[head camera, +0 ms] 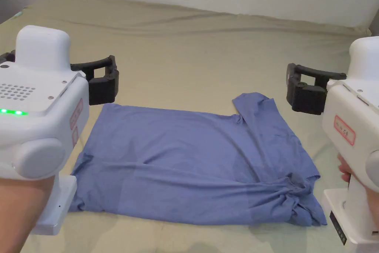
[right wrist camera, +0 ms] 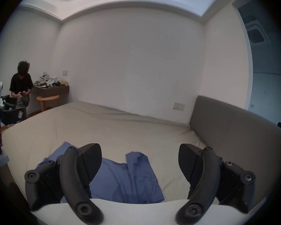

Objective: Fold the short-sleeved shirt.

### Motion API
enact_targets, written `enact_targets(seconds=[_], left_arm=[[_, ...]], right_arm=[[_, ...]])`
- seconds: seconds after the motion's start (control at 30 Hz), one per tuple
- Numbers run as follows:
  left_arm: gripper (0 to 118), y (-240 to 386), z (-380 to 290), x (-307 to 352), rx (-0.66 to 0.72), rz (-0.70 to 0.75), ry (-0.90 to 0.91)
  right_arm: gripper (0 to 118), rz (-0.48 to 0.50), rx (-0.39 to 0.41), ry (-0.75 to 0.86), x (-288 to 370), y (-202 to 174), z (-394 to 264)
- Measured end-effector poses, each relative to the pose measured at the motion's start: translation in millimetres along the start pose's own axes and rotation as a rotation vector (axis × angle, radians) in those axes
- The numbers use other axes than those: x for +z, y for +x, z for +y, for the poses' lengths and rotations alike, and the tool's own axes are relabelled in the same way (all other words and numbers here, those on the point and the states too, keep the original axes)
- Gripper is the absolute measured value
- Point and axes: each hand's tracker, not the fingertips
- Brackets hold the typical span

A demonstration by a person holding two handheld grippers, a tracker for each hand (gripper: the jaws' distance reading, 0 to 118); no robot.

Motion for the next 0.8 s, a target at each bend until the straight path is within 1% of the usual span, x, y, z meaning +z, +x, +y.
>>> enact_targets(seconds=[0.03,0.07,0.1,0.13,0.17,0.2,0.23,0.27,0.33,0.57,0.67,0.73,0.8], left_arm=[[77,4.0,1.9,7.5,-0.007,-0.002,0.015],[58,7.7,2.0,11.1,-0.014,-0.002,0.019],[43,11.8,2.6,16.8,-0.018,-0.001,0.021],[31,13.8,2.2,21.2,-0.017,-0.006,0.028],[17,16.0,1.8,24.3,-0.013,-0.014,0.037],[8,20.7,1.8,31.0,-0.010,-0.020,0.046],[0,23.5,1.6,34.0,-0.015,-0.020,0.048],[0,25.3,1.2,36.8,-0.023,-0.016,0.057],[0,27.7,3.6,42.4,-0.039,-0.014,0.066],[0,25.1,3.7,43.5,-0.081,-0.005,0.037],[0,20.0,-9.9,30.3,-0.099,-0.034,-0.055],[0,15.2,-31.4,14.1,-0.140,-0.031,-0.177],[0,6.4,-59.8,0.6,-0.105,-0.039,-0.279]], right_arm=[[99,0.006,0.008,0.007,6.1,-7.5,0.7],[94,0.006,0.014,0.010,10.9,-13.9,0.1],[84,0.017,0.028,0.015,15.9,-20.1,-1.8],[62,0.026,0.038,0.022,19.7,-26.3,-4.2],[25,0.029,0.047,0.028,22.0,-30.2,-6.7],[3,0.028,0.061,0.029,23.3,-34.1,-9.2],[2,0.025,0.075,0.030,23.9,-36.5,-12.1],[2,0.029,0.076,0.035,24.7,-38.9,-14.5],[2,0.041,0.105,0.006,23.0,-40.0,-15.1],[2,0.023,0.091,0.014,24.7,-35.8,-15.1],[2,0.016,0.112,0.008,23.6,-37.3,-19.4],[2,0.021,0.108,-0.013,20.5,-34.7,-24.8],[2,0.028,0.093,-0.039,19.2,-31.8,-30.3]])
